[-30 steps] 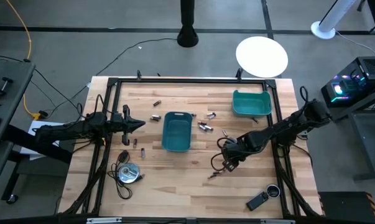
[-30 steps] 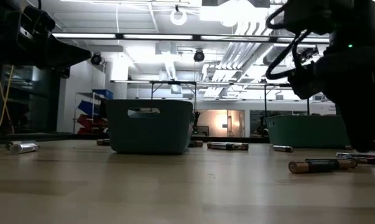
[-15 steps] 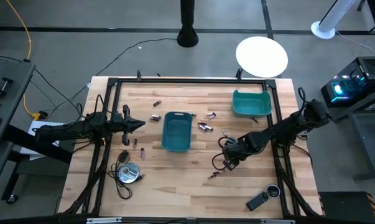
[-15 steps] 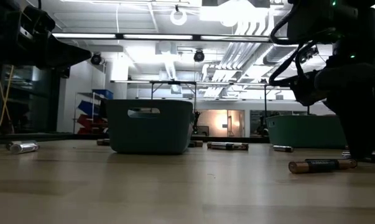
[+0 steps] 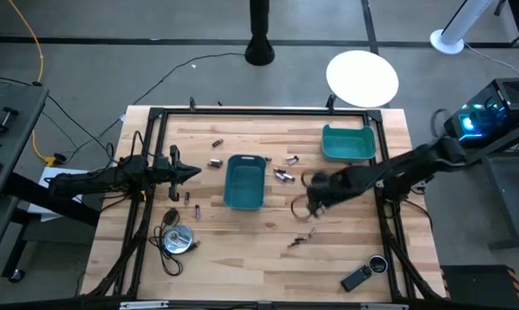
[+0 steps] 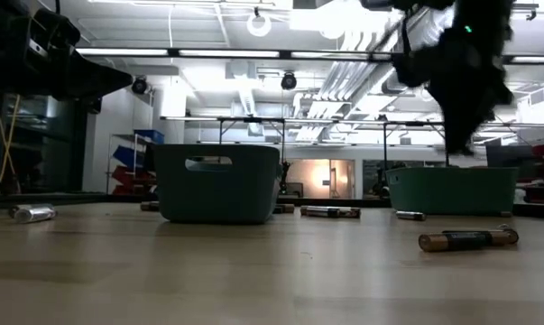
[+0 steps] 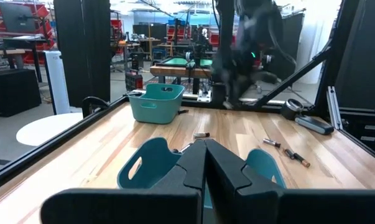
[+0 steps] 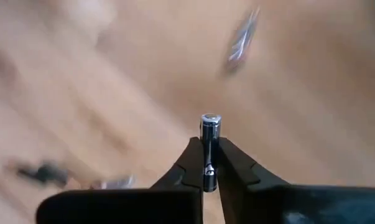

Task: Sort batteries
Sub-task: Put the silver battery into the green bin

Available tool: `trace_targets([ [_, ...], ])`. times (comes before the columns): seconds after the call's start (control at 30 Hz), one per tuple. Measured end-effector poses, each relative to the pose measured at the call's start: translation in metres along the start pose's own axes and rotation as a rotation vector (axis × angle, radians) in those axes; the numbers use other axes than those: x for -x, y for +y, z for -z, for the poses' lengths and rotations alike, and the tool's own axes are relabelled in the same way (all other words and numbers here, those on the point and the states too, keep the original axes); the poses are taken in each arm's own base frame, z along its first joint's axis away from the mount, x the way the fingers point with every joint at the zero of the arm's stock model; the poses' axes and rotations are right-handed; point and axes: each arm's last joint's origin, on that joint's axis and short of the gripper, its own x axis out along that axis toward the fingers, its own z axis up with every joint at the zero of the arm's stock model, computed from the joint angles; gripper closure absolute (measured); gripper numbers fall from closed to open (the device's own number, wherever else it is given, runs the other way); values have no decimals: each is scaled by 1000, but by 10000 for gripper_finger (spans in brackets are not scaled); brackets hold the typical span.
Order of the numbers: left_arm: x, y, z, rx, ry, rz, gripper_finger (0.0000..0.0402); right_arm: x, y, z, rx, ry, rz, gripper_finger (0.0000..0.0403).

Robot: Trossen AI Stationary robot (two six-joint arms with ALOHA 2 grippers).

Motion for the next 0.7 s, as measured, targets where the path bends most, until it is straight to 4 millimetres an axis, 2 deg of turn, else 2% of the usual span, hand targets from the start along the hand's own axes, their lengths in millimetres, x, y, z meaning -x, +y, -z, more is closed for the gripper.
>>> trace_targets([
  [0.17, 0, 0, 0, 0, -4, -1, 401, 40, -44, -37, -151, -223, 121, 391],
  [0.23, 0, 0, 0, 0, -4, -1, 401, 43, -65, -45, -215, -244, 193, 392],
  [0.37, 0, 0, 0, 0, -4, -1, 401, 43, -91, -64, -297, -291, 257, 377],
  [0.53, 0, 0, 0, 0, -1, -1, 401, 37, -110, -80, -310, -271, 306, 304],
  [0.7, 0, 0, 0, 0, 0, -1, 401, 36, -122, -87, -375, -269, 315, 223],
])
